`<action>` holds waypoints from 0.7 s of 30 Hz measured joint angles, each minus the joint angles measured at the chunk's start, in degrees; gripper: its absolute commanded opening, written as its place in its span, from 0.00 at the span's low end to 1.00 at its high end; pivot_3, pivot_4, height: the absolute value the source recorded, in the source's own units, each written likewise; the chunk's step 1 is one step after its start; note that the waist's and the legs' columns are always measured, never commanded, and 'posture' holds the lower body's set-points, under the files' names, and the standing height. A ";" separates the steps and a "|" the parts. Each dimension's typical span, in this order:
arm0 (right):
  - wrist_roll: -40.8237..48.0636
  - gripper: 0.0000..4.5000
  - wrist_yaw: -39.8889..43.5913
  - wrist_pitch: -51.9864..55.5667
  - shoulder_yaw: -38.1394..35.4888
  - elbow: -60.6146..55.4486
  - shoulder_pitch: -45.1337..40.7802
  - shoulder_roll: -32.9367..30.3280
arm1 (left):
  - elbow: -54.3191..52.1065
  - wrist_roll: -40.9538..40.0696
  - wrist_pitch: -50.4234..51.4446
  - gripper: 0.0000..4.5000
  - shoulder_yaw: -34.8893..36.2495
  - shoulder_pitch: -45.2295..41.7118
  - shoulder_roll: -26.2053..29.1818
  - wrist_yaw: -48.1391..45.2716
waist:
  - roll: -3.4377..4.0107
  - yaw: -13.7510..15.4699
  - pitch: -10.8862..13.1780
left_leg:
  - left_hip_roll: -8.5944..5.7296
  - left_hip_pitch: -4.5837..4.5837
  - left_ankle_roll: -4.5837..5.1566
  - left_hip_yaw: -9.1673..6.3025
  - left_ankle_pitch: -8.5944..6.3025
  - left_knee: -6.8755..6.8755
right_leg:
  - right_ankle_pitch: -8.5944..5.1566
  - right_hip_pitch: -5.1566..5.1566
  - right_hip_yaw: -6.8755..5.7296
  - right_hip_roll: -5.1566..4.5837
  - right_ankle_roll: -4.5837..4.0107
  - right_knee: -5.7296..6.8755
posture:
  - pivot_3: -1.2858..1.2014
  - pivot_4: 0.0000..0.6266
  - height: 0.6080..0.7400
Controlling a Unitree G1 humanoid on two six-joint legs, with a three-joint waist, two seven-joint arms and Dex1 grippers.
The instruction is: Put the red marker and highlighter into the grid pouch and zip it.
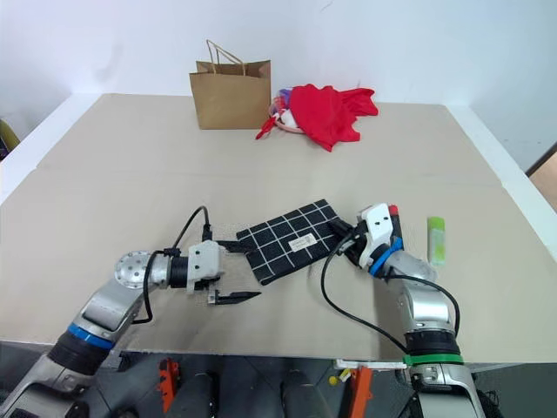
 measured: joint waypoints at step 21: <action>-0.77 0.00 -1.87 0.94 0.08 -4.48 1.93 1.10 | 18.37 12.02 -18.09 0.62 -6.51 -10.36 -7.69 5.65 | 0.20 0.11 -0.12 | -0.05 0.00 0.05 -0.05 0.03 0.07 | 0.04 0.08 0.00 0.00 0.09 0.00 | 0.52 0.24 1.00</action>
